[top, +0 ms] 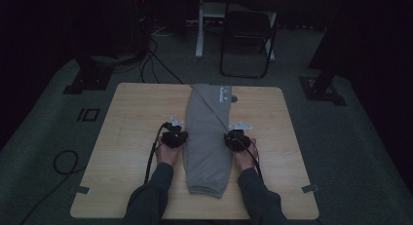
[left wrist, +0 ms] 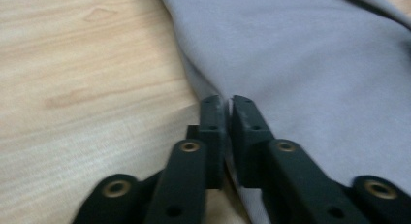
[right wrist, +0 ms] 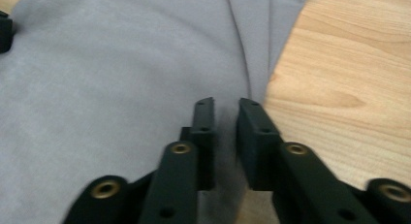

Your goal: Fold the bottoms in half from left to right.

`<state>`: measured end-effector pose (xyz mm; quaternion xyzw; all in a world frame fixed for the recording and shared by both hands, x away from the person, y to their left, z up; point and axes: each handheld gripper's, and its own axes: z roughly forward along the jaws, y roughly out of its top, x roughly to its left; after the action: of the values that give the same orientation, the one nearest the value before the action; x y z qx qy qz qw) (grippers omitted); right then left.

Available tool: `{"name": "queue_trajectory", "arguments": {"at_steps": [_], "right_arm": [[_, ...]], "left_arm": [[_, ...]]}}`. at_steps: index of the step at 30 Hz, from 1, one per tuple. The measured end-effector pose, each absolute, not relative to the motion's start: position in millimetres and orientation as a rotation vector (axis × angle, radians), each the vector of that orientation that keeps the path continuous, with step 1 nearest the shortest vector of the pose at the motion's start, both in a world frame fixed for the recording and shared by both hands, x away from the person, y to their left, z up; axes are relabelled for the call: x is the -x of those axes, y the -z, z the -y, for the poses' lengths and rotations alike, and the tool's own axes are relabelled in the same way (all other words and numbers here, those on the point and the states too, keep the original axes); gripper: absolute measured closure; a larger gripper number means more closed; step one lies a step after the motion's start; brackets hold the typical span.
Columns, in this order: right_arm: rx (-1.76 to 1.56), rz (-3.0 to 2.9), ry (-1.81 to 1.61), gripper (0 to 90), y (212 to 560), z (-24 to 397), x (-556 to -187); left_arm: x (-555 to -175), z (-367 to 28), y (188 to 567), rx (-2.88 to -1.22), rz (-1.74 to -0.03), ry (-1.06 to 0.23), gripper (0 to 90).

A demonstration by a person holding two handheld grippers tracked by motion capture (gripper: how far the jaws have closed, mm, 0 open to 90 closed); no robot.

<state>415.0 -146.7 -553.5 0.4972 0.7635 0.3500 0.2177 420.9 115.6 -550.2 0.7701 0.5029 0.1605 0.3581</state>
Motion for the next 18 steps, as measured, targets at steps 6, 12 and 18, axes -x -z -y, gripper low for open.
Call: {"name": "queue_trajectory", "arguments": {"at_steps": [6, 12, 18], "right_arm": [[-1.369, -2.132, -0.985, 84.5, 554, 150, -401], [-1.336, -2.17, -0.984, 84.9, 553, 153, -373], [-1.321, -2.214, -1.015, 84.7, 553, 159, -341]], "left_arm": [[-405, -117, 550, -2.001, -1.271, -0.406, 88.2], [-375, -122, 551, -2.004, -1.252, -0.365, 88.3], [-338, -131, 555, -1.963, -1.239, -0.302, 88.2]]}}
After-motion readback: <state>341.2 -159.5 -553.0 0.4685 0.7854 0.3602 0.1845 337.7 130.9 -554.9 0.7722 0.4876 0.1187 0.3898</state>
